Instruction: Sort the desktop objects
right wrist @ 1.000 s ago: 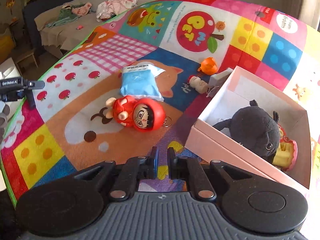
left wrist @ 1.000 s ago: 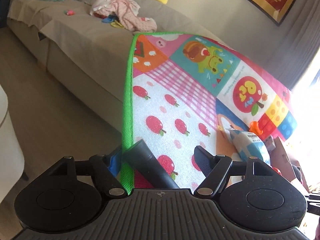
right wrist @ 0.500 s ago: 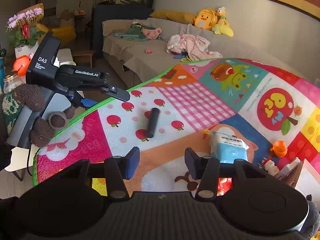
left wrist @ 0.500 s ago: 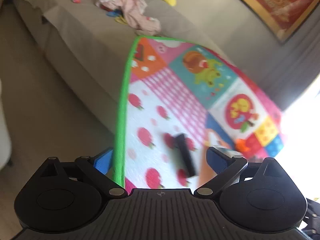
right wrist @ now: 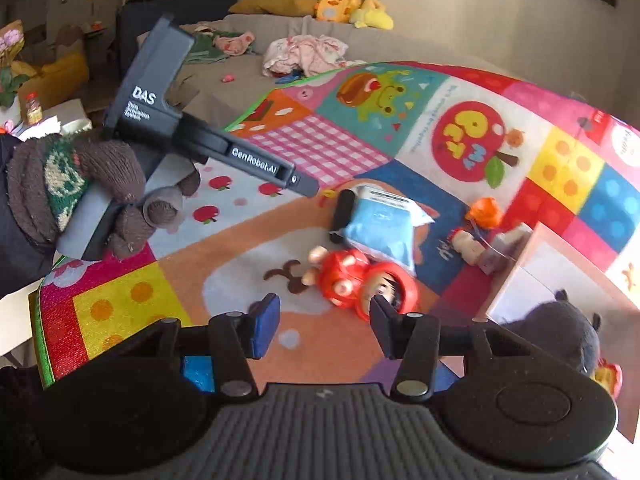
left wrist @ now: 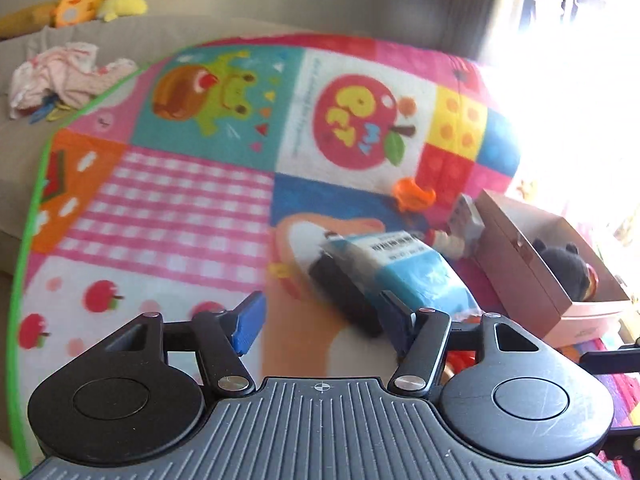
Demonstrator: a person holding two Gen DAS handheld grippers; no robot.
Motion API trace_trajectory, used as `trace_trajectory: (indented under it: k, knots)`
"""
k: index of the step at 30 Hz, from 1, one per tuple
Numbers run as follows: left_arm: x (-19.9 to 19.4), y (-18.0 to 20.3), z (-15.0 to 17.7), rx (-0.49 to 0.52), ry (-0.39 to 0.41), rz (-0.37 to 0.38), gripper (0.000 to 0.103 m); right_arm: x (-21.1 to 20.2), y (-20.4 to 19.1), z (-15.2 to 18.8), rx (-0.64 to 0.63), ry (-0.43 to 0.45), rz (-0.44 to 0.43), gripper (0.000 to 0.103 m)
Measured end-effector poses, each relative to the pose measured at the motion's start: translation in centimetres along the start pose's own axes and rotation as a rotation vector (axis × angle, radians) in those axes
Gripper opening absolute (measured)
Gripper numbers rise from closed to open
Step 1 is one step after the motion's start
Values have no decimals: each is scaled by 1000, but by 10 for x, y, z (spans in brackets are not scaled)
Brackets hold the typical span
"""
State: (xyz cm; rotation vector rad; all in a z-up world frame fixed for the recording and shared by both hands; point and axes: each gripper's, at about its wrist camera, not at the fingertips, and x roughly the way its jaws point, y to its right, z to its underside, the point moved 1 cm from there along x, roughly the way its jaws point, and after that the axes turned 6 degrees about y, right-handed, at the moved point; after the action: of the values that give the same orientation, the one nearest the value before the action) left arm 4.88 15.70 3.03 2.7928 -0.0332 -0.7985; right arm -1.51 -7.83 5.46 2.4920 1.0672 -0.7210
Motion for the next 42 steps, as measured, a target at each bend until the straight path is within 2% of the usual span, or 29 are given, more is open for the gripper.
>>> trace_trajectory:
  k: [3,6,8,9,10,12,16,20,21,23,26,29,31,33,36,38,39,40,42]
  knots:
    - [29,9,0,-47,-54,30,66,-11,21,18,73,-2,66,53]
    - [52,15,-3,-64,-74,16,65,-8,32,27,124,-14,91,53]
    - [62,19,-6,-51,-78,-12,56,-4,33,30,143,-4,86,55]
    - [63,20,-6,-45,-76,-22,49,-1,32,29,142,8,87,61]
    - [63,20,-7,-43,-79,-27,38,2,28,28,133,22,94,66]
    - [60,17,-7,-55,-90,-12,28,14,19,23,113,49,106,84]
    - [45,14,-5,-40,-72,-21,22,50,-3,10,72,41,72,86]
    - [29,10,-2,-31,-78,-18,18,89,-17,3,7,19,173,90]
    - [25,9,0,-29,-79,-18,19,96,-18,3,-1,15,186,93]
    - [17,6,4,-28,-86,-15,18,102,-15,1,10,8,195,94]
    - [10,5,10,-21,-94,-14,18,95,-9,2,40,3,168,93]
    - [11,7,9,-37,-75,0,25,79,-3,9,44,-2,164,93]
    - [16,11,6,-50,-63,2,40,60,2,19,45,-9,151,93]
    - [23,17,3,-44,-53,-13,46,37,9,32,39,-13,144,93]
    - [39,25,1,-7,-55,-68,44,-4,18,55,25,6,195,92]
    - [49,27,2,25,-64,-104,40,-26,28,67,31,16,250,81]
    - [52,29,3,41,-63,-116,31,-34,34,72,45,12,287,75]
    - [52,30,4,60,-56,-127,26,-41,43,77,67,15,323,75]
    - [50,31,6,71,-57,-126,23,-49,58,84,119,17,364,78]
